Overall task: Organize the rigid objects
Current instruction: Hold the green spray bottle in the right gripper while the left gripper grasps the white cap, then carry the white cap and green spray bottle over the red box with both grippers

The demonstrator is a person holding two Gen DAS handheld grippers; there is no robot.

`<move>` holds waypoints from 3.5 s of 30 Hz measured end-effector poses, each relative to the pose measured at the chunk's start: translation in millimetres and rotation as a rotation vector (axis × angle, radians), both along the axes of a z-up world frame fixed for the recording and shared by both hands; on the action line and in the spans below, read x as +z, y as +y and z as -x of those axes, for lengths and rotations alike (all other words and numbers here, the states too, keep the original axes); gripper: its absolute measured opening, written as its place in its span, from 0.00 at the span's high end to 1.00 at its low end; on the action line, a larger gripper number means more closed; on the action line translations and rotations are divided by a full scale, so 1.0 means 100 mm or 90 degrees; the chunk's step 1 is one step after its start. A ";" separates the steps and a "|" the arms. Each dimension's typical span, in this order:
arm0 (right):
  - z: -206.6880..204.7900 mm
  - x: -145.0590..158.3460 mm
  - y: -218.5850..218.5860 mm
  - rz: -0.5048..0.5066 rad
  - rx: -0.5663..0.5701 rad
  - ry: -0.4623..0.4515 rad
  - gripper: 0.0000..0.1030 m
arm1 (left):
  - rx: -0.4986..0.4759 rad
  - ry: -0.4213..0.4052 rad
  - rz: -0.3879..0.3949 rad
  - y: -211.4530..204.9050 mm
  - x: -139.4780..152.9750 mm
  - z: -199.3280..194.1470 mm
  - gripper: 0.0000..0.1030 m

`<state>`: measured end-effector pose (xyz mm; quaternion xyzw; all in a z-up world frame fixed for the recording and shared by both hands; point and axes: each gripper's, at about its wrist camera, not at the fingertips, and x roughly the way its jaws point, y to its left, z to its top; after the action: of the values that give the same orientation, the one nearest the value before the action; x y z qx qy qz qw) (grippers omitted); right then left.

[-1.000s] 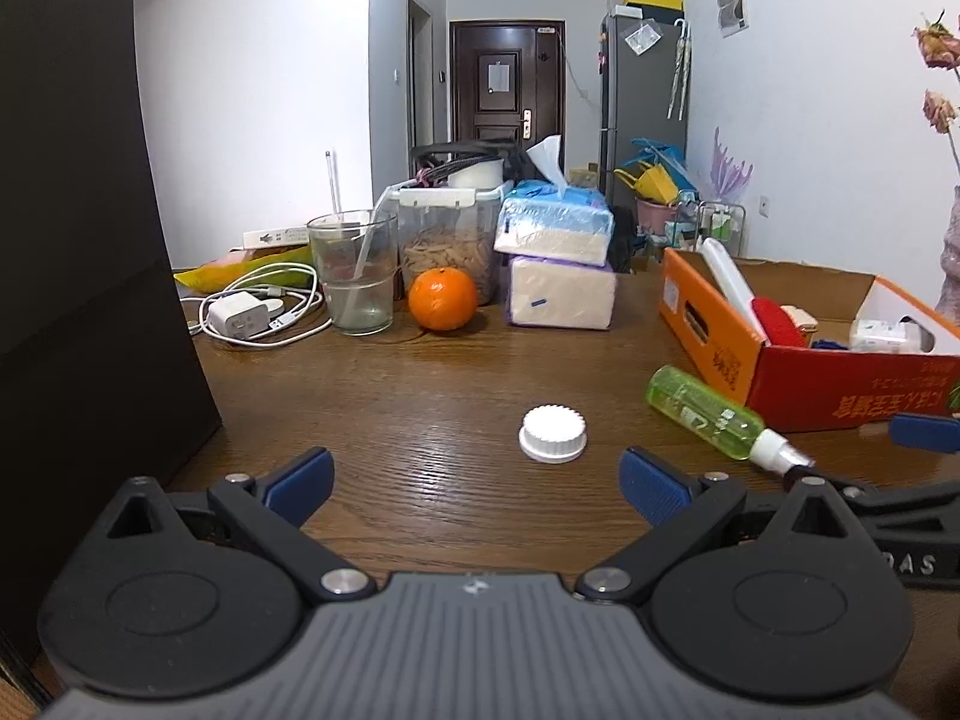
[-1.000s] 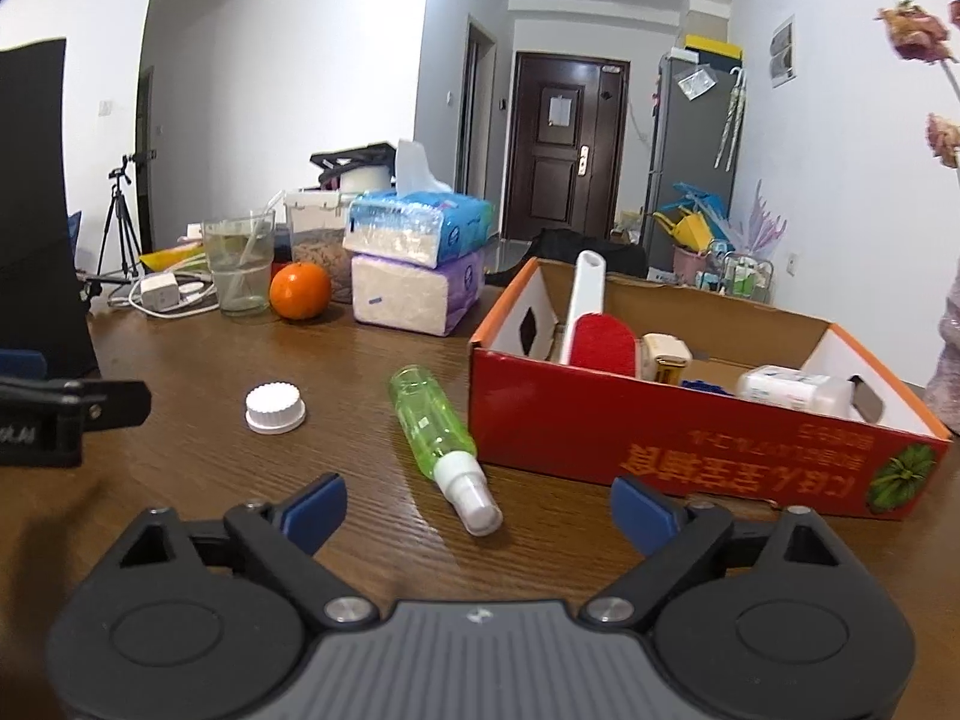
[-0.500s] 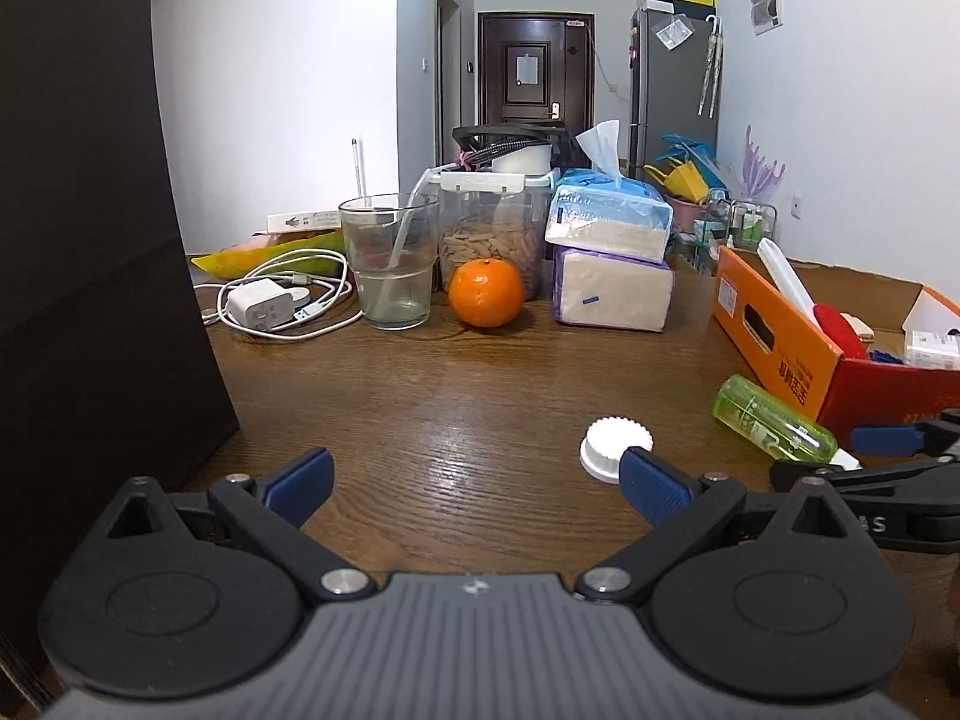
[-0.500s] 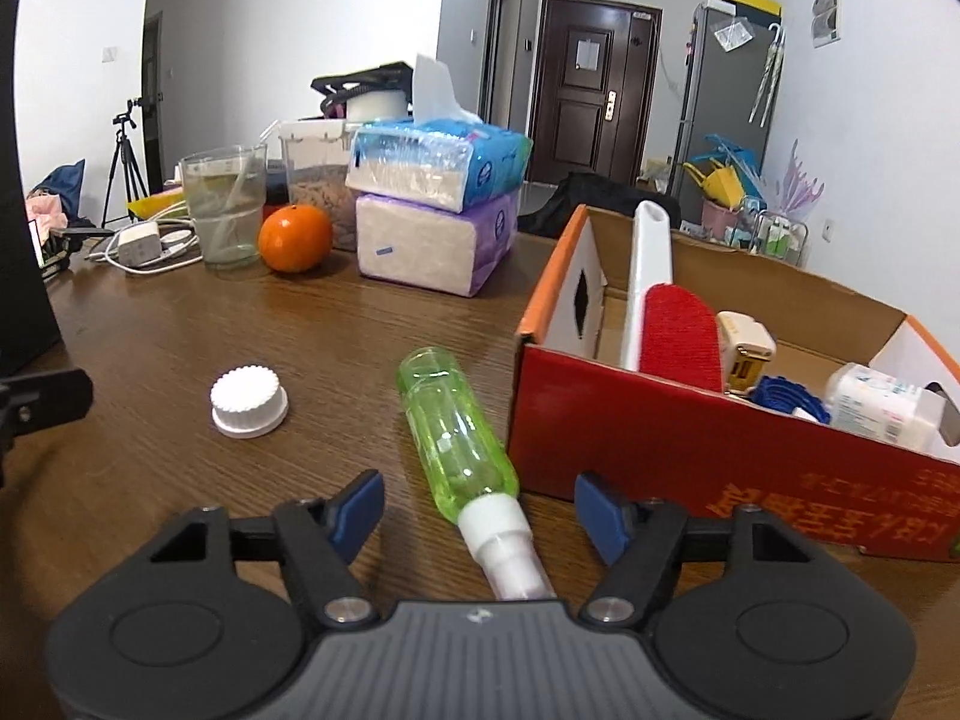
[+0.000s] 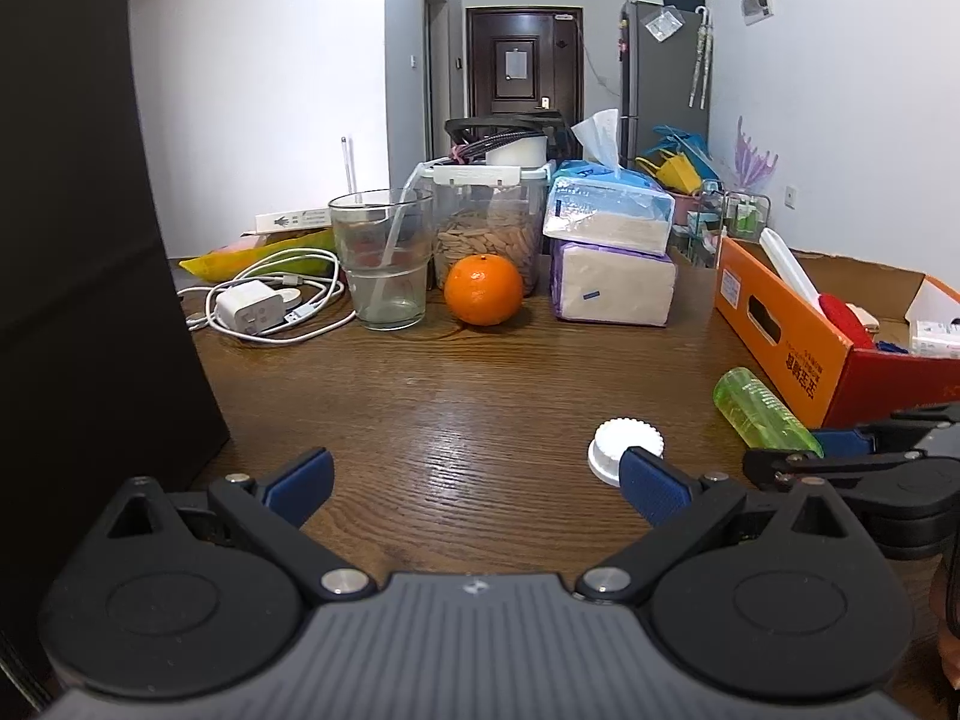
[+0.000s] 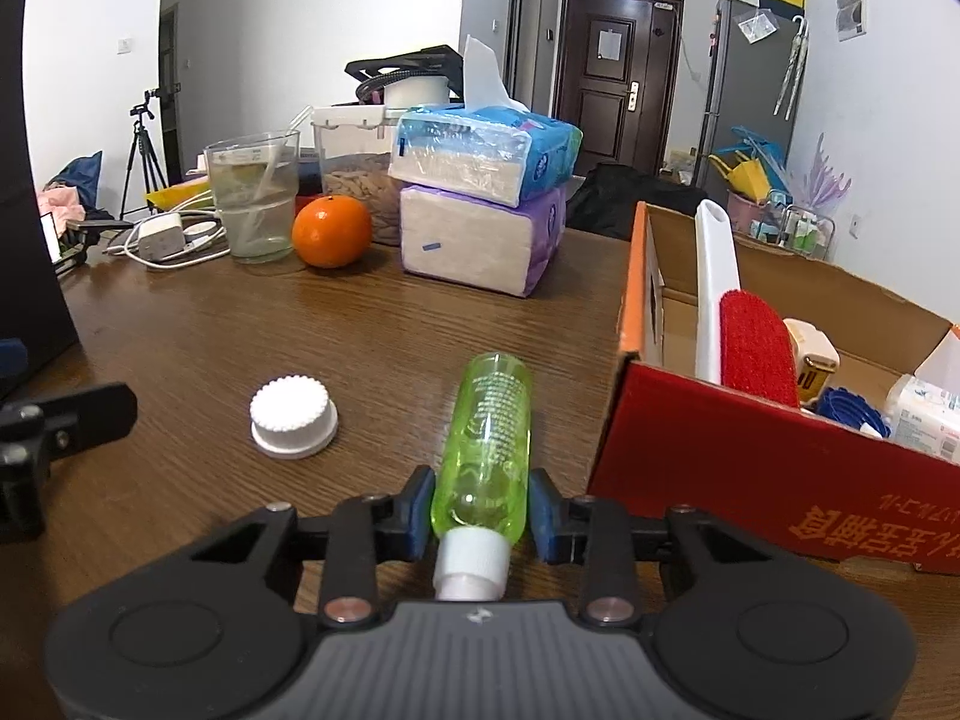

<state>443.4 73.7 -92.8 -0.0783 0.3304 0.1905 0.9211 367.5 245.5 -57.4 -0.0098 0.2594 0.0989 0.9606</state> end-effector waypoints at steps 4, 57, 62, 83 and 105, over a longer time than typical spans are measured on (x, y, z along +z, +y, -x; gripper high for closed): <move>-0.06 0.00 0.07 -0.005 -0.014 0.000 0.68 | 0.003 0.010 0.000 0.03 -0.03 -0.06 0.00; 0.69 0.11 -1.62 -0.051 -0.228 -0.086 0.71 | -0.097 0.100 0.002 -0.50 -0.28 -0.78 0.46; 0.71 0.12 -1.64 -0.052 -0.227 -0.086 0.71 | -0.116 0.093 -0.006 -0.54 -0.27 -0.73 0.60; 0.96 0.24 -1.91 -0.099 -0.223 -0.101 0.71 | -0.078 0.029 0.019 -0.73 -0.06 -0.12 0.60; 0.85 0.55 -2.21 -0.168 -0.185 -0.150 0.71 | -0.101 -0.034 0.083 -1.83 0.36 -0.03 0.60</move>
<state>358.7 -147.4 -37.7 0.0694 0.2005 0.0870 0.9733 370.8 62.2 -21.7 -0.0541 0.2393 0.0049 0.9694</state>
